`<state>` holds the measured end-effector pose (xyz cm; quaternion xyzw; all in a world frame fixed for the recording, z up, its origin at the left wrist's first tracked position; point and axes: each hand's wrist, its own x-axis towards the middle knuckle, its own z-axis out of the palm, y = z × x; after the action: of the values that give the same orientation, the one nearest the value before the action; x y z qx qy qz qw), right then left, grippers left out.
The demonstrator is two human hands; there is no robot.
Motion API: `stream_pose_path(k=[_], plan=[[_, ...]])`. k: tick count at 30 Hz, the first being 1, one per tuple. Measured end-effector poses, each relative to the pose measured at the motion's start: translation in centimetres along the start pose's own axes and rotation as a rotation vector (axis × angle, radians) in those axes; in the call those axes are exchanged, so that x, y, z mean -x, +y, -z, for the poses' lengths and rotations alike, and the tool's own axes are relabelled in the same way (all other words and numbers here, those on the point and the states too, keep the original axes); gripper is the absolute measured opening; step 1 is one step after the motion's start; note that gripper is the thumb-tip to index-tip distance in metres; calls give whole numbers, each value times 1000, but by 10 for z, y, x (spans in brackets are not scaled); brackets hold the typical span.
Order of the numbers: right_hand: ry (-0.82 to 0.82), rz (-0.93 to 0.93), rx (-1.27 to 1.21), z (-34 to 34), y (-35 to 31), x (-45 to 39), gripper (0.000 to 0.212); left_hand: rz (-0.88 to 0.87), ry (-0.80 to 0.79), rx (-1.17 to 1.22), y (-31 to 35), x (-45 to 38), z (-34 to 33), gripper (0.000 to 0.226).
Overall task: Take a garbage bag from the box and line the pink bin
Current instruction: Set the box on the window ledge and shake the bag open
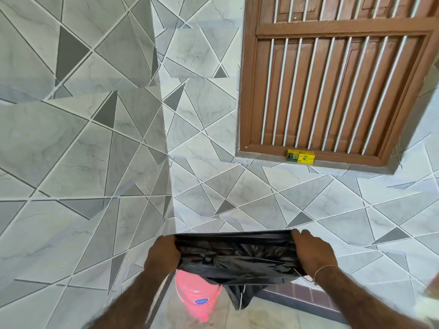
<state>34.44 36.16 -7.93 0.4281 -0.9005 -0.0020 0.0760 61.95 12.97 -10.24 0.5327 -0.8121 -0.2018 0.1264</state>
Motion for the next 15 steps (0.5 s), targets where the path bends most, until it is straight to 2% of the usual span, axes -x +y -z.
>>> stream_pose_path(k=[2, 4, 7, 9, 10, 12, 13, 15], plan=[[12, -29, 10, -4, -2, 2, 34, 41, -46, 225, 11, -4, -4, 45], [35, -97, -30, -4, -4, 0, 29, -42, -132, 221, 21, -3, -5, 51], [12, -172, -125, 4, 5, -12, 29, -279, -239, -240, 24, -12, 8, 41], [-6, -120, -79, 15, 8, -24, 35, -283, -187, -450, 31, -19, 27, 37], [3, -104, -58, 25, 7, -29, 37, -259, -123, -467, 40, -21, 42, 36], [104, -101, -55, 56, 4, -40, 42, -204, 91, -300, 71, -24, 82, 37], [212, -119, -75, 78, 0, -46, 47, -195, 231, -189, 86, -18, 104, 35], [528, -128, -208, 111, -8, -49, 55, -239, 614, 101, 103, 1, 125, 29]])
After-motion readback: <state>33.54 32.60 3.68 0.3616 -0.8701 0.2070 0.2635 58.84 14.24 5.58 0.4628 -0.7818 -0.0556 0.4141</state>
